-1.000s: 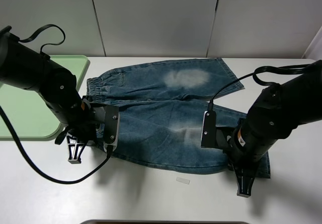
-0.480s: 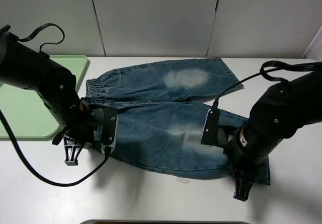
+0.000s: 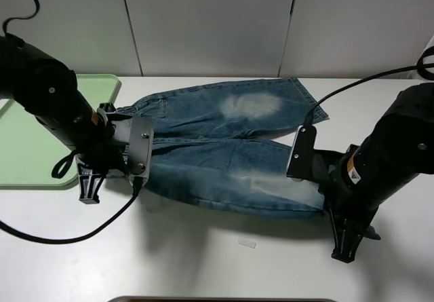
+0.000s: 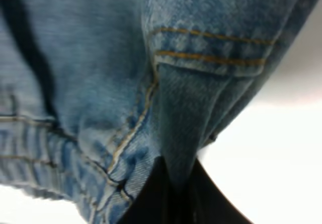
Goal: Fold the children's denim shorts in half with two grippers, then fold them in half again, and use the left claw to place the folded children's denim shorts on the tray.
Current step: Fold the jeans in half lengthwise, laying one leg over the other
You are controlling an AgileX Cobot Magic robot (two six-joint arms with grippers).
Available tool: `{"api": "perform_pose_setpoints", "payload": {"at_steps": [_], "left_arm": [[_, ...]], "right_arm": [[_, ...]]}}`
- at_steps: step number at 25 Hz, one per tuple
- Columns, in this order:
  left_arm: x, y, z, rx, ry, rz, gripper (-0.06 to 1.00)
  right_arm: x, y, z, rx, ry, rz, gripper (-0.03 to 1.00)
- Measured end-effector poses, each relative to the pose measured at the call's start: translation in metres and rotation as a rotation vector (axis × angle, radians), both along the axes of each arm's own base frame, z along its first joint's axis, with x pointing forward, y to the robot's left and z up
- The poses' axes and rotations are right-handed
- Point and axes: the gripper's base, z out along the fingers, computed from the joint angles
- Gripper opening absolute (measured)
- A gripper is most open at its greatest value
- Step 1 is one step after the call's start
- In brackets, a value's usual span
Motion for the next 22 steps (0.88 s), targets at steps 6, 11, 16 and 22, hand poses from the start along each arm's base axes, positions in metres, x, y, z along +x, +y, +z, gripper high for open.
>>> {"api": "perform_pose_setpoints", "payload": {"at_steps": [6, 11, 16, 22], "left_arm": [[0.0, 0.003, 0.02, -0.007, -0.079, -0.004, 0.0], [0.014, 0.0, 0.039, -0.02, -0.154, 0.04, 0.0], [0.028, 0.005, 0.052, -0.049, -0.21, 0.101, 0.0], [0.042, 0.013, 0.06, -0.125, -0.295, 0.135, 0.0]], "right_arm": [[0.012, 0.0, 0.032, -0.016, -0.094, -0.044, -0.03], [0.031, 0.007, 0.057, -0.034, -0.185, -0.015, -0.03], [0.051, 0.009, 0.08, -0.01, -0.286, -0.024, -0.03], [0.077, -0.006, 0.099, 0.055, -0.387, -0.118, -0.03]]}}
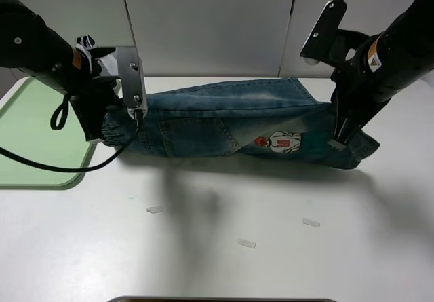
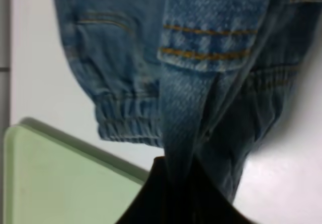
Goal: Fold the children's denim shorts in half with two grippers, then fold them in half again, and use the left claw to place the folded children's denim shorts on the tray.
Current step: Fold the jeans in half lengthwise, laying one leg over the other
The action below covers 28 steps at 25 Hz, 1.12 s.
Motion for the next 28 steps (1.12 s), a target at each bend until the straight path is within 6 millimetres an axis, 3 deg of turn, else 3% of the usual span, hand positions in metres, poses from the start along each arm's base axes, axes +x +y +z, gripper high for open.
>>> {"api": "perform_pose_setpoints", "payload": {"at_steps": [7, 16, 28], "left_arm": [[0.012, 0.003, 0.002, -0.072, -0.074, 0.011, 0.0], [0.052, 0.002, -0.01, -0.103, -0.077, 0.068, 0.0], [0.086, -0.009, -0.054, -0.087, -0.019, 0.069, 0.0]], "right_arm": [[0.026, -0.007, 0.003, 0.025, -0.038, -0.049, -0.03], [0.069, 0.007, -0.011, -0.021, -0.053, -0.022, -0.03], [0.133, -0.003, -0.041, -0.013, -0.081, -0.071, -0.03]]}}
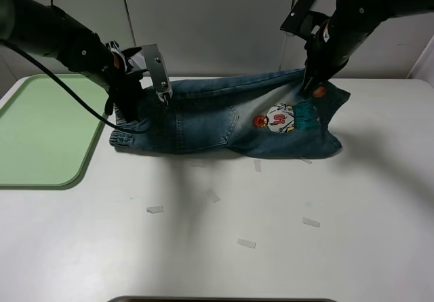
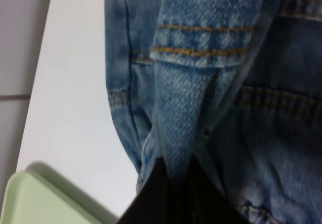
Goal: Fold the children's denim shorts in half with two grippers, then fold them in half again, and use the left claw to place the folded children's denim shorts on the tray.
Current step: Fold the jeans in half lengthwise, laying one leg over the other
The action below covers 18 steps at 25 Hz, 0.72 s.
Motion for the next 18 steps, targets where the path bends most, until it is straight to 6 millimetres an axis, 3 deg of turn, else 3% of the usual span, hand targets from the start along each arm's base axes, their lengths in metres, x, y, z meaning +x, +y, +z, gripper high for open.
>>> {"api": "perform_pose_setpoints", "payload": {"at_steps": [6, 18], "left_arm": [[0.021, 0.004, -0.007, -0.024, -0.012, 0.041, 0.0], [0.032, 0.015, -0.008, -0.078, -0.063, 0.07, 0.0]], "right_arm": [[0.022, -0.004, -0.008, 0.055, -0.041, -0.021, -0.03], [0.041, -0.003, -0.032, 0.126, -0.099, 0.002, -0.03]]}}
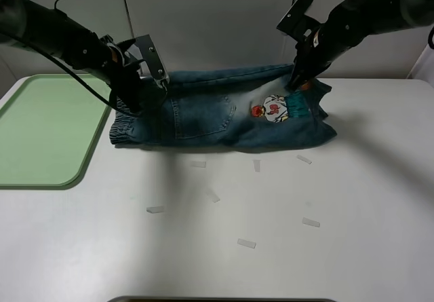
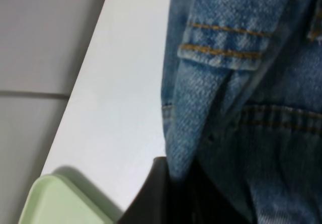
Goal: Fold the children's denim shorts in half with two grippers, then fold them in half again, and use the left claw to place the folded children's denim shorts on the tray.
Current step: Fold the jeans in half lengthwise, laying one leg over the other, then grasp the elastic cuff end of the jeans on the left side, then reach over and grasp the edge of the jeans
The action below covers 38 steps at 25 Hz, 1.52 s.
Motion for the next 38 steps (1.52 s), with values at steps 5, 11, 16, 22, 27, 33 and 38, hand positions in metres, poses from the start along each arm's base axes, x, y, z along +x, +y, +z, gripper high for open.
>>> {"api": "perform_pose_setpoints", "payload": {"at_steps": [5, 11, 16, 22, 27, 33, 38], "left_arm": [[0.004, 0.005, -0.018, 0.0, 0.026, 0.01, 0.0], [0.004, 0.005, -0.02, 0.001, 0.029, 0.01, 0.0], [0.004, 0.005, -0.02, 0.001, 0.029, 0.011, 0.1], [0.004, 0.007, -0.02, 0.0, 0.03, 0.015, 0.84], [0.004, 0.007, -0.022, 0.001, 0.033, 0.015, 0.98], [0.003, 0.008, -0.021, 0.007, 0.045, 0.023, 0.99], [-0.003, 0.012, 0.009, -0.018, 0.052, 0.09, 0.99]], "right_arm": [[0.003, 0.002, -0.009, 0.005, -0.006, 0.015, -0.03], [0.005, 0.001, -0.009, 0.001, -0.028, 0.031, -0.03], [0.007, 0.001, -0.008, -0.017, -0.051, 0.056, 0.18], [0.01, 0.003, -0.005, -0.011, -0.093, 0.084, 0.66], [0.01, 0.003, -0.005, -0.01, -0.096, 0.086, 0.69], [0.009, 0.003, -0.005, 0.03, -0.077, 0.048, 0.69], [0.0, 0.001, 0.006, 0.119, -0.003, -0.071, 0.69]]}}
